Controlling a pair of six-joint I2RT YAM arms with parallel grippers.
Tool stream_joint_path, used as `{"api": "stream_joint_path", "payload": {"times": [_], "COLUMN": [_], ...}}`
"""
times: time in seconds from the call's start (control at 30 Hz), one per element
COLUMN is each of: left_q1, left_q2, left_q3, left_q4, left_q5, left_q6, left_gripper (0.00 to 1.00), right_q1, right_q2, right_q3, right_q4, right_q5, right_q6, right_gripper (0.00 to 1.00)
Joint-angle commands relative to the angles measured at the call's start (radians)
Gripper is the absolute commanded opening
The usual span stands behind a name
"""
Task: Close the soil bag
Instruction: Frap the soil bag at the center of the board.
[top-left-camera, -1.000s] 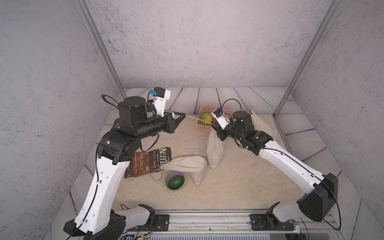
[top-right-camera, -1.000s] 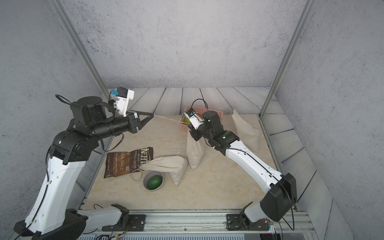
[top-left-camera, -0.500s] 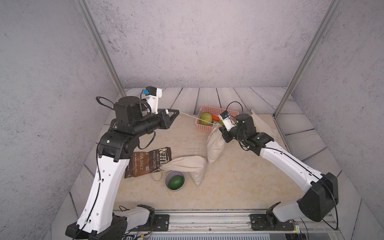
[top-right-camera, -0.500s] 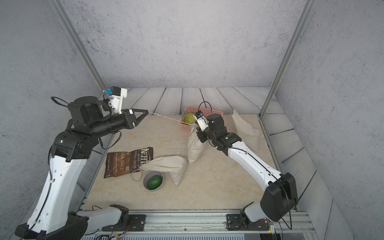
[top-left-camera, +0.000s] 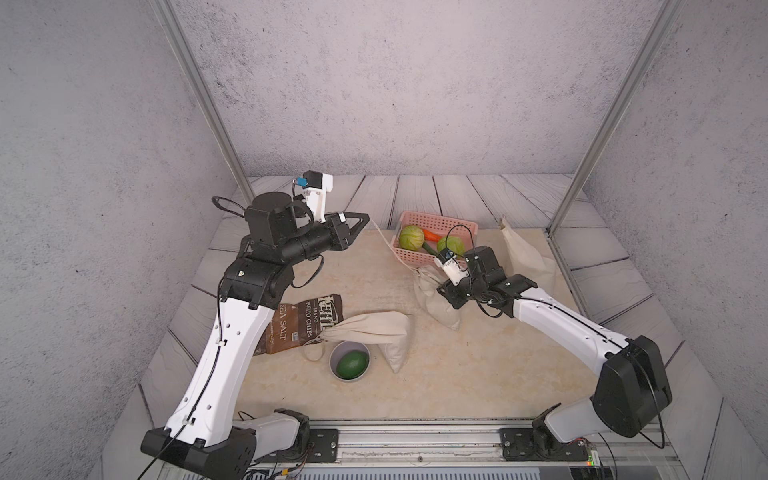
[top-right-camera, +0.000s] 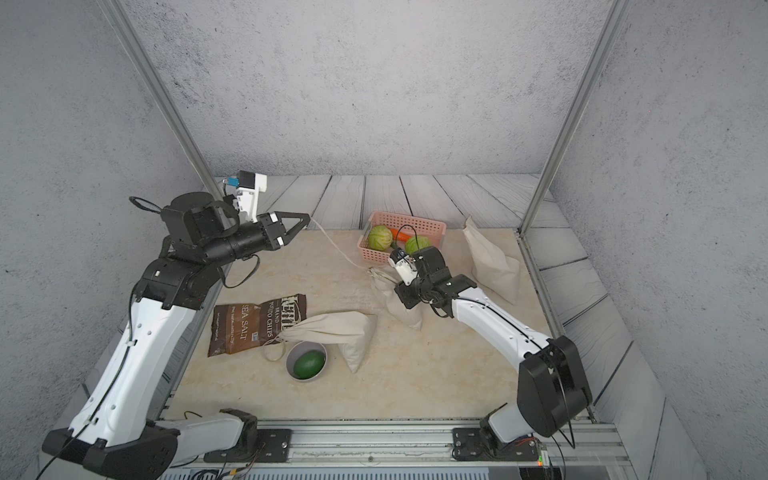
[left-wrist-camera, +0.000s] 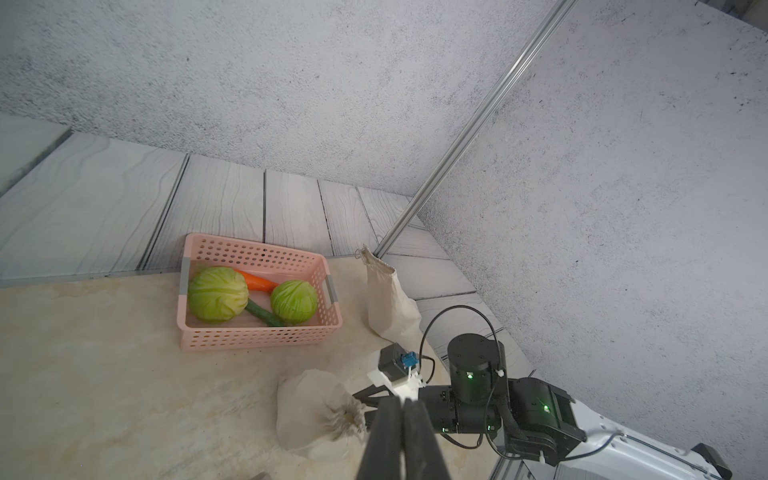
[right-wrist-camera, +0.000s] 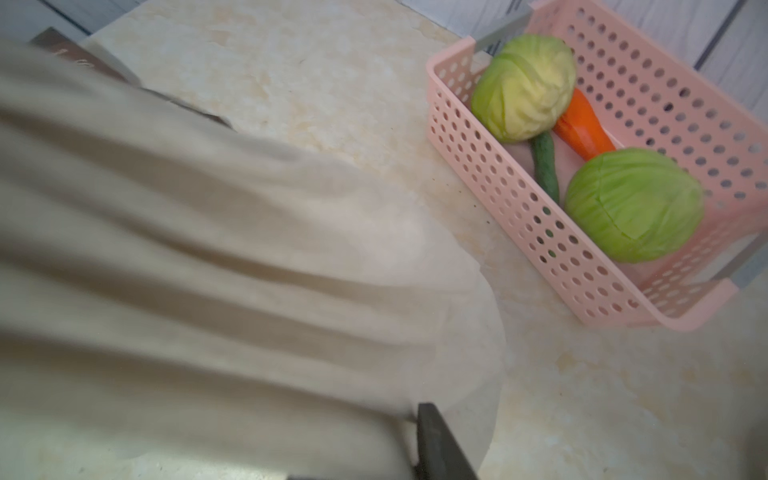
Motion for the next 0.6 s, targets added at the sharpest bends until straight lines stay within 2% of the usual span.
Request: {"api": "stream_joint_path", "payload": {"times": [0.0, 0.13, 0.27, 0.43, 0.57], "left_q1": [-0.005, -0.005, -0.005, -0.005, -0.005], "left_q2": [-0.006, -0.009, -0.015, -0.019, -0.019], "left_q3": [0.020, 0.031, 0.042, 0.051, 0.054], "left_q4": [0.068, 0.059, 0.050, 0.043, 0.043], "left_q5": [0.015, 0.015, 0.014, 0.015, 0.023], "left_q6": [-0.002, 0.002, 0.007, 0.012, 0.014], "left_gripper": [0.00, 0.00, 0.00, 0.00, 0.00], "right_q1": [0.034, 0.076, 0.110, 0.130, 0.135], "right_q2": [-0.059, -0.072, -0.023, 0.055, 0.115], "right_q3": [0.078, 0.131, 0.235, 0.350, 0.440], "right_q4": [-0.012, 0.045, 0.022, -0.033, -0.089], "right_q5": [-0.126, -0.189, -0.238, -0.227, -0.235], "right_q6": [-0.034, -0.051, -0.049, -0.056, -0.070], "right_gripper": [0.43, 0.53, 0.59, 0.60, 0.54]}}
